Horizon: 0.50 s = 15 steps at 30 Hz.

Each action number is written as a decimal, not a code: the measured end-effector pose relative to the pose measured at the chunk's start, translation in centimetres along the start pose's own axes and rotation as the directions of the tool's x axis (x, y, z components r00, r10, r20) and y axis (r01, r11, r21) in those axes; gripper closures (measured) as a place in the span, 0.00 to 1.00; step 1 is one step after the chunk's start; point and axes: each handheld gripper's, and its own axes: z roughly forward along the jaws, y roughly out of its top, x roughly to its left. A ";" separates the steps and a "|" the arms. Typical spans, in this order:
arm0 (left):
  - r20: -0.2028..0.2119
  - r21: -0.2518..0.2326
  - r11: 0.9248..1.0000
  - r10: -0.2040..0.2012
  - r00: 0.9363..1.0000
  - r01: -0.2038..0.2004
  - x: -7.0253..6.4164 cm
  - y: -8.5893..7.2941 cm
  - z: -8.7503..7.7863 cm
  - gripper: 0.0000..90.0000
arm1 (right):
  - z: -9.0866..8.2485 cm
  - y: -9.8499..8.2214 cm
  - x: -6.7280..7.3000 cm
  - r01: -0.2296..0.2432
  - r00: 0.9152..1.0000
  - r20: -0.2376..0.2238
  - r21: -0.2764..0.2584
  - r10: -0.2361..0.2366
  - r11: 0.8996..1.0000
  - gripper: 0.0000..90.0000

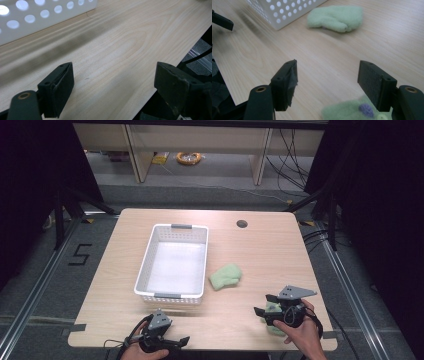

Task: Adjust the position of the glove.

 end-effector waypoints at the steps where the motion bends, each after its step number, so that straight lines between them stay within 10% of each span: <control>1: -0.001 0.000 1.000 -0.001 1.000 0.001 0.0 0.0 0.0 0.18 | 0.3 0.5 0.3 -0.014 1.000 -0.004 -0.005 0.014 1.000 0.37; 15: 0.009 -0.012 1.000 -0.010 1.000 0.010 -0.1 0.0 -0.1 0.18 | 2.9 4.6 0.9 0.040 0.999 -0.010 0.025 -0.039 0.999 0.39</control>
